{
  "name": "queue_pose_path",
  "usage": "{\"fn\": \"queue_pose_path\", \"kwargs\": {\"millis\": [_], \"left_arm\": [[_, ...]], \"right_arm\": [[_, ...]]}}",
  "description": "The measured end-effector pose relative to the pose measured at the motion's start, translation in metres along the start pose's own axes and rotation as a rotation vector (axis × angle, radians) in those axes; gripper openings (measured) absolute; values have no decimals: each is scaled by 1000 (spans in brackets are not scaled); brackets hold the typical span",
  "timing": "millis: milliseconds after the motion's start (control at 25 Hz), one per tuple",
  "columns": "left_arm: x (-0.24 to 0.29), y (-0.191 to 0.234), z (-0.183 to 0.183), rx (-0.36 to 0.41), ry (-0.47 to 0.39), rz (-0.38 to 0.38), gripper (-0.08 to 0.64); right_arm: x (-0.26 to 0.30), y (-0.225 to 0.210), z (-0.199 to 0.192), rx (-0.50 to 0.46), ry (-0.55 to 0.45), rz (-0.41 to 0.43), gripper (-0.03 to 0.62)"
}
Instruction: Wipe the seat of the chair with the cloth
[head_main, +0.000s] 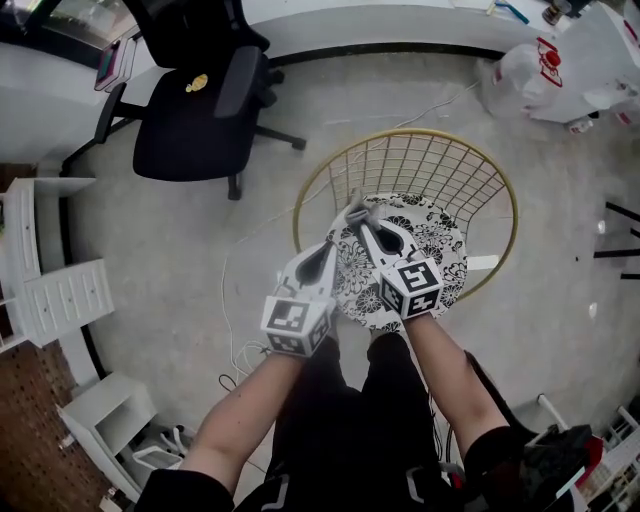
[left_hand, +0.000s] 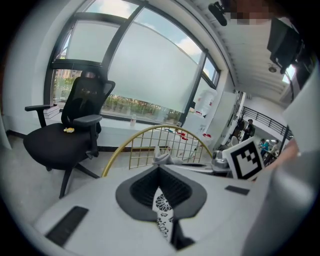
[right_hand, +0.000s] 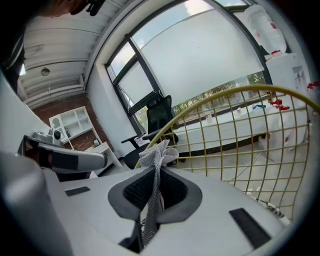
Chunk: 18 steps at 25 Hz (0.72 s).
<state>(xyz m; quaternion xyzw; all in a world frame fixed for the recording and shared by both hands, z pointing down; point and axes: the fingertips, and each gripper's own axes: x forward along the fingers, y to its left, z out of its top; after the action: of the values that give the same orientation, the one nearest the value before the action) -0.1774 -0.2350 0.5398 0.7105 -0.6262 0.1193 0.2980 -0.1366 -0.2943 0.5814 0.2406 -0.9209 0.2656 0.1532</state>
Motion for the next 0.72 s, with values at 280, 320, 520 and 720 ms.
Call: {"fn": "queue_pose_path", "kwargs": {"millis": [280, 320, 520, 720], "left_arm": [[21, 12, -34, -26, 58, 20, 8], [23, 13, -39, -27, 66, 19, 8], [27, 18, -62, -12, 85, 3, 8], [33, 22, -77, -21, 120, 6, 8]], "right_arm": [[42, -22, -55, 35, 81, -23, 21], [48, -26, -62, 42, 89, -29, 21], [72, -39, -88, 49, 130, -42, 21], [82, -55, -110, 66, 160, -63, 21]]}}
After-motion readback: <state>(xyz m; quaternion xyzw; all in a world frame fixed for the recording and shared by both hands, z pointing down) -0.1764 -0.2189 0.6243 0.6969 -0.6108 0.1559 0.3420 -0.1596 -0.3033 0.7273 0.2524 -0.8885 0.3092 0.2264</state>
